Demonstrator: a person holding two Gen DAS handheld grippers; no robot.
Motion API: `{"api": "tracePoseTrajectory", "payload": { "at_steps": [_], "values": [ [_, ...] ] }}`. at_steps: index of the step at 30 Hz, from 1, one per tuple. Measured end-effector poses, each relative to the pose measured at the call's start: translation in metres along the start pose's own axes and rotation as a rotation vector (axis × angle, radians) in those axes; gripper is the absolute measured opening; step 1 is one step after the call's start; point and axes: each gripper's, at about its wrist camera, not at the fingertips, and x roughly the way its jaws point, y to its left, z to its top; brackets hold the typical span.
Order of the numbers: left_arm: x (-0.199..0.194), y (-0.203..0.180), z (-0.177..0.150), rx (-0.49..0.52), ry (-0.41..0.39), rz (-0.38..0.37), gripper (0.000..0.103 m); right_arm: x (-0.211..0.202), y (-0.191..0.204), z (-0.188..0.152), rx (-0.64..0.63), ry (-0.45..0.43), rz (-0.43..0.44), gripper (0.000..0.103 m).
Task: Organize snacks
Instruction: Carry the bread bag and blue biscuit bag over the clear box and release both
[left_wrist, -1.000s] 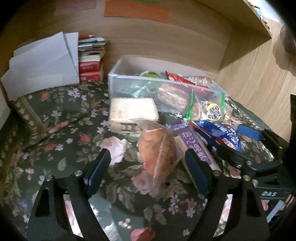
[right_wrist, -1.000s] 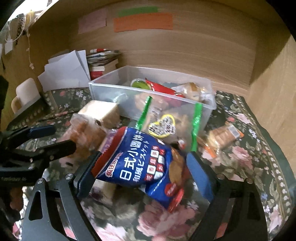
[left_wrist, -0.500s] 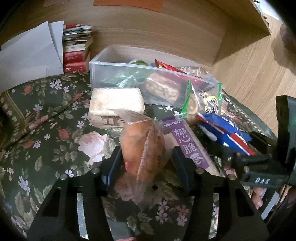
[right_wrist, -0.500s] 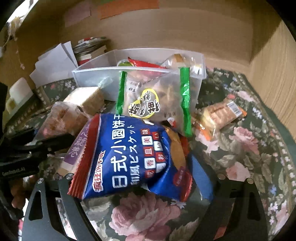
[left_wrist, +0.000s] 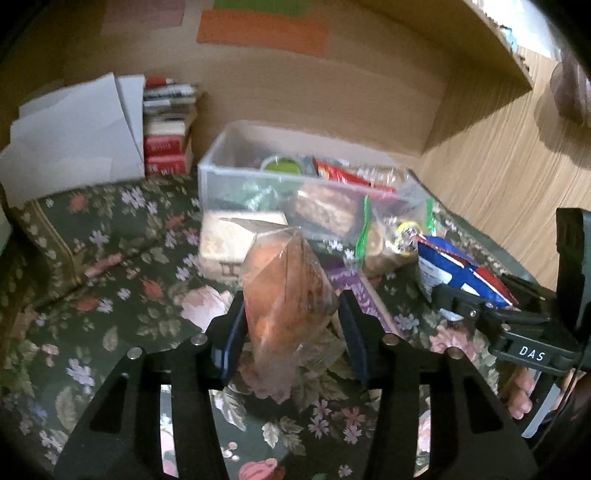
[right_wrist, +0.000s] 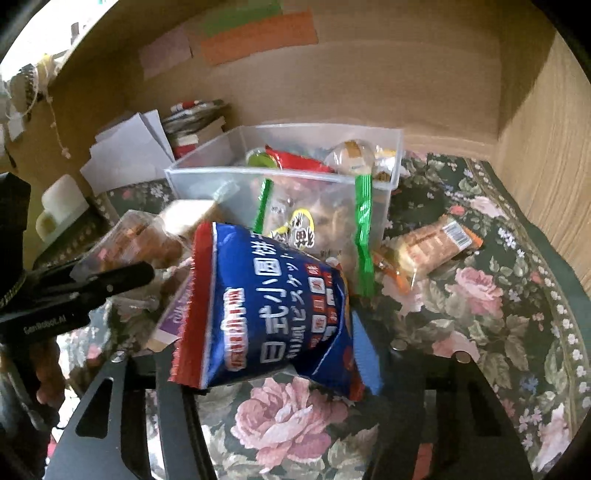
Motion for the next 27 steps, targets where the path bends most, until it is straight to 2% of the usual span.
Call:
{"api": "tracePoseTrajectory", "payload": {
  "at_steps": [12,19,27],
  "values": [
    [-0.030,0.001,0.034,-0.012,-0.115,0.011,0.048,-0.033,0.004,0.020,-0.022,-0.094,0.036,0.053],
    [-0.035,0.001,0.052,-0.015,-0.159,0.009,0.048,-0.052,0.006,0.043,-0.064,-0.181,0.006,0.053],
    [-0.031,0.000,0.080,-0.005,-0.192,0.017,0.048,-0.045,0.002,0.075,-0.095,-0.225,-0.026,0.053]
  ]
}}
